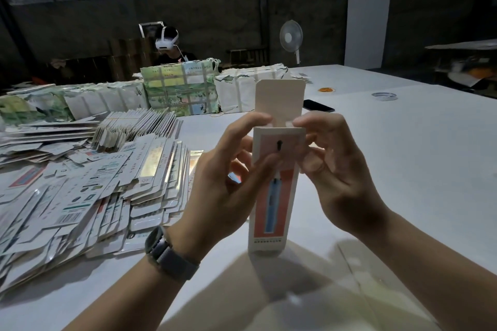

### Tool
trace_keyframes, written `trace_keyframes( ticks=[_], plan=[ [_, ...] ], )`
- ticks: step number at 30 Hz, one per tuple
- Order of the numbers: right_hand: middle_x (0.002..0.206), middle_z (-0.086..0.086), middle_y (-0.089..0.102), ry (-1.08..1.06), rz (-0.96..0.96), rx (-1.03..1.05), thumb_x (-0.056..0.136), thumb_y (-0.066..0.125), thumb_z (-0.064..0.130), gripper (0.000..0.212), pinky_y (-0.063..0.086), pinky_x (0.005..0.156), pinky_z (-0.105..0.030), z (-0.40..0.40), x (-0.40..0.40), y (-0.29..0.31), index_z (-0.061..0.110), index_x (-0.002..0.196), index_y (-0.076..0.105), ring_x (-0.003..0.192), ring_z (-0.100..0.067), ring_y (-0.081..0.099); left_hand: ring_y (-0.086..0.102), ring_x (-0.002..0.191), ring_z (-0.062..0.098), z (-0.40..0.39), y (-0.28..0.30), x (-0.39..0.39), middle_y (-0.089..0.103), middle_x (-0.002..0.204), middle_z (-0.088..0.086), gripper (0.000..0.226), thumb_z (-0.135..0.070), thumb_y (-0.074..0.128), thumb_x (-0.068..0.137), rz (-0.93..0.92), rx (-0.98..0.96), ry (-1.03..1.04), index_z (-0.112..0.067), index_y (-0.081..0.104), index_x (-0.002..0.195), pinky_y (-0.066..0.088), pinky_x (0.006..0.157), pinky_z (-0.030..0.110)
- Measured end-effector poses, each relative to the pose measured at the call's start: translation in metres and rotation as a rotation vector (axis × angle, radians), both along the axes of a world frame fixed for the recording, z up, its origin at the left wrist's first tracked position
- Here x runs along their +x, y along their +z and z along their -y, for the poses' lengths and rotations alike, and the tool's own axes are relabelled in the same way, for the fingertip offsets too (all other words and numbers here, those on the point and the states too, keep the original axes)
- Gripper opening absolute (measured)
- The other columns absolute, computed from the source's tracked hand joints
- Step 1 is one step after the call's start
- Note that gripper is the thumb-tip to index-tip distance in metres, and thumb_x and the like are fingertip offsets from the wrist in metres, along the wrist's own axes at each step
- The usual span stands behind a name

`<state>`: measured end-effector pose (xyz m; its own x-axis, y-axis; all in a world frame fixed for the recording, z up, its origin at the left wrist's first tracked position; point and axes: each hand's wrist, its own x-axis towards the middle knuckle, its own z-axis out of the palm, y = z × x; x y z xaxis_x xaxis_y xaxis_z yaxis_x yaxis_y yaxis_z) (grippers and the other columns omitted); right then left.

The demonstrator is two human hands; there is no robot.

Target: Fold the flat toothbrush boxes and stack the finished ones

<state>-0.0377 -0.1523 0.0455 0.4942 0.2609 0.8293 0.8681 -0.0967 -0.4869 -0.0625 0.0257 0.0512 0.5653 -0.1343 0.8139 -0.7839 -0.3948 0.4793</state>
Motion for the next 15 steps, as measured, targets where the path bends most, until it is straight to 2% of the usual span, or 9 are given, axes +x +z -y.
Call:
trace_keyframes(
  ticks=[3, 6, 10, 13, 15],
  plan=[
    [0.113, 0.028, 0.054, -0.008, 0.011, 0.041, 0.094, 0.046, 0.027, 0.019, 0.056, 0.078, -0.045, -0.001, -0.003, 0.003, 0.027, 0.114, 0.046, 0.107, -0.015, 0.058, 0.069, 0.083, 0.027, 0.002, 0.001, -0.001, 0.064, 0.094, -0.017, 0.042, -0.056, 0.054, 0.096, -0.017, 0.014, -0.020, -0.032, 0.045, 0.129, 0.058, 0.061, 0.052],
    [0.128, 0.023, 0.055, 0.004, 0.020, 0.084, 0.093, 0.050, 0.025, 0.018, 0.056, 0.080, -0.039, -0.002, -0.006, 0.006, 0.025, 0.110, 0.048, 0.114, -0.016, 0.059, 0.070, 0.085, 0.031, 0.001, 0.001, -0.001, 0.068, 0.099, -0.005, 0.041, -0.045, 0.059, 0.094, -0.036, -0.004, -0.029, -0.035, 0.045, 0.131, 0.058, 0.063, 0.053],
    [0.121, 0.010, 0.061, 0.006, 0.031, 0.116, 0.092, 0.057, 0.025, 0.020, 0.057, 0.076, -0.047, -0.005, -0.010, 0.010, 0.027, 0.107, 0.044, 0.108, -0.023, 0.063, 0.069, 0.084, 0.034, 0.001, 0.001, -0.002, 0.070, 0.100, 0.010, 0.042, -0.035, 0.060, 0.093, -0.001, 0.006, -0.031, -0.039, 0.040, 0.130, 0.054, 0.062, 0.054],
    [0.117, 0.025, 0.059, 0.014, 0.038, 0.133, 0.092, 0.059, 0.024, 0.027, 0.058, 0.074, -0.045, -0.006, -0.011, 0.011, 0.028, 0.110, 0.040, 0.104, -0.019, 0.064, 0.068, 0.085, 0.040, 0.003, 0.001, -0.003, 0.068, 0.100, 0.020, 0.045, -0.032, 0.061, 0.094, -0.030, -0.030, -0.084, -0.040, 0.032, 0.127, 0.054, 0.063, 0.058],
    [0.117, 0.028, 0.058, -0.012, 0.068, 0.112, 0.093, 0.059, 0.022, 0.030, 0.059, 0.075, -0.041, -0.005, -0.009, 0.011, 0.026, 0.118, 0.041, 0.106, -0.016, 0.064, 0.068, 0.085, 0.041, 0.003, 0.001, -0.002, 0.067, 0.099, 0.022, 0.047, -0.031, 0.061, 0.094, -0.042, -0.033, -0.095, -0.039, 0.032, 0.130, 0.054, 0.061, 0.059]
  ],
)
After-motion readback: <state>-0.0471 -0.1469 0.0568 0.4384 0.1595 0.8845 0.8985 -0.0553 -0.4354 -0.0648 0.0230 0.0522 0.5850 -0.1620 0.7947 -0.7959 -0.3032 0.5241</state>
